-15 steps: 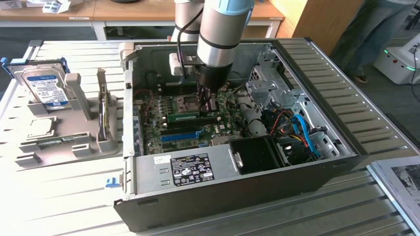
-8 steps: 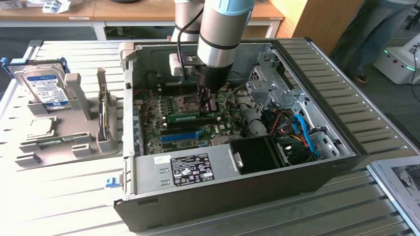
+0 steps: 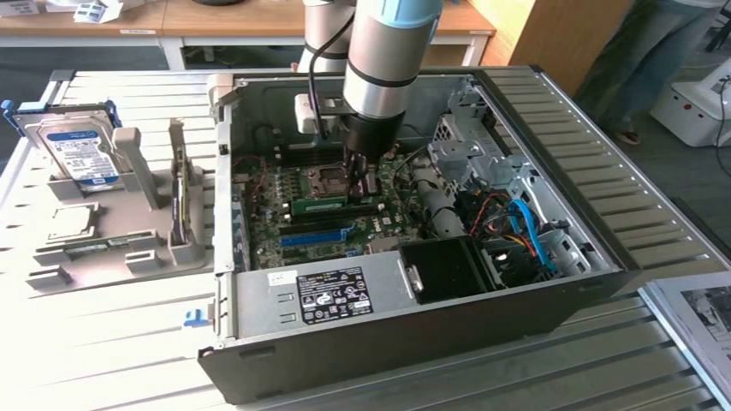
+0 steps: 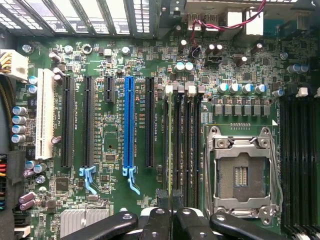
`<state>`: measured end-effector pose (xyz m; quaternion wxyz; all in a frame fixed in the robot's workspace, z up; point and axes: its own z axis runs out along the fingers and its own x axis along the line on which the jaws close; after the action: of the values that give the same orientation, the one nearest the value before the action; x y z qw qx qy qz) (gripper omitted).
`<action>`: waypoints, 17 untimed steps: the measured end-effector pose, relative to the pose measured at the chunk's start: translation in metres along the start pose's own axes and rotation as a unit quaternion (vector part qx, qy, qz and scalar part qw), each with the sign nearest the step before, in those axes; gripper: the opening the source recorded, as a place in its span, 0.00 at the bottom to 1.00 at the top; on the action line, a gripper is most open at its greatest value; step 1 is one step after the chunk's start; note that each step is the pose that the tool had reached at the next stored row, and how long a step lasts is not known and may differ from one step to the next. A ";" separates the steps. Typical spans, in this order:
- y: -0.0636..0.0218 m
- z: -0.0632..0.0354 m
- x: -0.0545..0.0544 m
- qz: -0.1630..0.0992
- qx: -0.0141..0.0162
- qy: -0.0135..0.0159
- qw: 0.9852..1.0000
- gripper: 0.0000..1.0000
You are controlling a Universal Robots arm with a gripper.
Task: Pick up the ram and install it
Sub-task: 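Insert the ram into the slot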
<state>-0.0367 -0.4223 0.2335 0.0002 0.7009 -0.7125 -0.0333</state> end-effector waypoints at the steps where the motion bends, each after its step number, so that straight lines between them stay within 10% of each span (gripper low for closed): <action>1: 0.0000 0.0003 0.000 0.000 0.000 0.000 1.000 0.12; 17: -0.0002 0.0033 -0.001 0.000 0.000 0.000 1.000 0.12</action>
<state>-0.0367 -0.4209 0.2302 0.0003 0.7009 -0.7125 -0.0333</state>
